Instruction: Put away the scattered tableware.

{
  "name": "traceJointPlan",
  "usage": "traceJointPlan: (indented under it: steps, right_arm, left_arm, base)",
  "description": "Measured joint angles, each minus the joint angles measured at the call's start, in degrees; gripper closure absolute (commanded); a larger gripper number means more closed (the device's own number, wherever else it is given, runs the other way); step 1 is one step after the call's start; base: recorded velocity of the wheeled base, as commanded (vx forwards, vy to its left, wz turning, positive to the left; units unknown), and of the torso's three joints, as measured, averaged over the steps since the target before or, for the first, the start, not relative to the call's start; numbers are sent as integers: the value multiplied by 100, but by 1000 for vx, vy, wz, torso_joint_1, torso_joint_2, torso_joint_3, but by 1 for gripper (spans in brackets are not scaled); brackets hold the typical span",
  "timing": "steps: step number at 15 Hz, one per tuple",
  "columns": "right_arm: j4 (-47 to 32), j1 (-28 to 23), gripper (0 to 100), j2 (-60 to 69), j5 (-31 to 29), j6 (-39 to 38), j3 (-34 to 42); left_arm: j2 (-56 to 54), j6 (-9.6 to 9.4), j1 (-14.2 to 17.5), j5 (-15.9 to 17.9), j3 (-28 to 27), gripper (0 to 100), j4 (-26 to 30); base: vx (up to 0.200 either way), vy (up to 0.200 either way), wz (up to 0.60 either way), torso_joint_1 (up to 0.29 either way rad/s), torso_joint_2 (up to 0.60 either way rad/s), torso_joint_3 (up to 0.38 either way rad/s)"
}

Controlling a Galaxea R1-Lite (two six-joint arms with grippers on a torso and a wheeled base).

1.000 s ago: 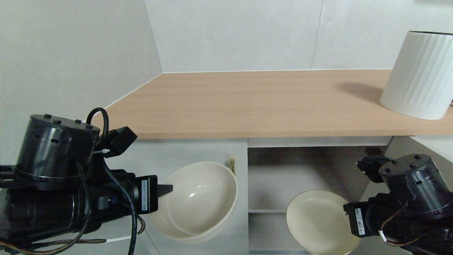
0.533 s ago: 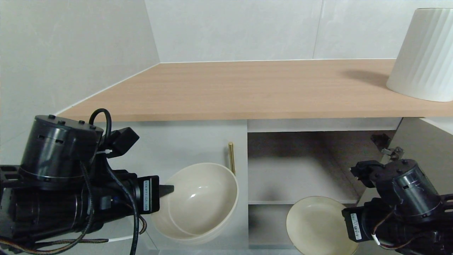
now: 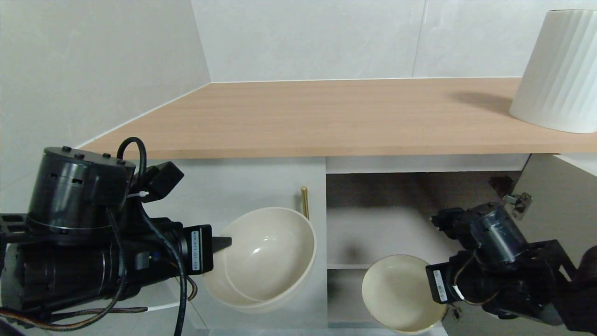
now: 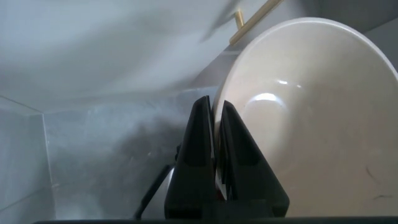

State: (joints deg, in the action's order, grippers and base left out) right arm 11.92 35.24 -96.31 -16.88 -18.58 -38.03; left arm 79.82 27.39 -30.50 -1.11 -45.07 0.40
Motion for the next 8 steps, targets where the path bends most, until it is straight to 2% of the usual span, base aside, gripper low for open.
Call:
traceJointPlan:
  steps: [3,8]
  right_arm:
    - [1136,-302,100,-957,68,361,-243]
    - [2415,-597,100,-2597,49,419,-1009]
  left_arm:
    - [2,0,0,-9,0,100,0]
    - [7,2,0,-11,0,100,-5]
  base:
    - [0,0,0,0,0,0]
    - [0,0,0,0,0,0]
